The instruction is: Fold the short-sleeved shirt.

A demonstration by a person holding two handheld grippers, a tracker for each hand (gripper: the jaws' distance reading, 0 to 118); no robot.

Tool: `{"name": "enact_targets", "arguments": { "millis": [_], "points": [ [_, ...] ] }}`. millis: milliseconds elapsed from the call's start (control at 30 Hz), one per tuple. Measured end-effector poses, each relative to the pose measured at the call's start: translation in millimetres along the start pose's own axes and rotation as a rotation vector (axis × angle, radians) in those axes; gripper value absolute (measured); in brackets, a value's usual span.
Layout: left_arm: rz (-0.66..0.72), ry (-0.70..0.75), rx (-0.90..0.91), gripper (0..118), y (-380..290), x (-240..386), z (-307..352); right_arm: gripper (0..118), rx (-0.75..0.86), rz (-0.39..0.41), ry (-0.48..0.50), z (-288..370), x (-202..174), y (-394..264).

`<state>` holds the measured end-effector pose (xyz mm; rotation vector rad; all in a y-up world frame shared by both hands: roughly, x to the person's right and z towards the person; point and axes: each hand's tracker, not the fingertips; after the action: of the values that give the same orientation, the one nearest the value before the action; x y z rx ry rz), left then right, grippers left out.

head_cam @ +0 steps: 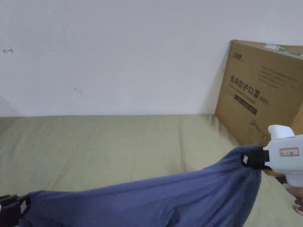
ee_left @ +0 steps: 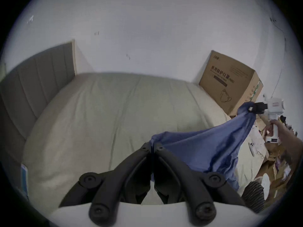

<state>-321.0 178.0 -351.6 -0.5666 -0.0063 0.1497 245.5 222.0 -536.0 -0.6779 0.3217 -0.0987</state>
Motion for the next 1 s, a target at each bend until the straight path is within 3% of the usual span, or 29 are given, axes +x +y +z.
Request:
{"name": "enact_targets", "arguments": {
  "millis": [167,433,733,1000],
  "points": [
    [-0.059,0.000,0.144,1,72,6,38,3,0.159,0.092,0.010,80,-32,53],
    [-0.097,0.029,0.261,1,179,12,64,3,0.291,0.169,-0.028,127,-73,140],
    [-0.058,0.105,0.346,1,278,0,32,3,0.389,0.193,-0.085,98,-101,249],
    [-0.123,0.228,0.452,1,333,5,-11,3,0.531,0.212,-0.154,53,-120,323]
  ]
}}
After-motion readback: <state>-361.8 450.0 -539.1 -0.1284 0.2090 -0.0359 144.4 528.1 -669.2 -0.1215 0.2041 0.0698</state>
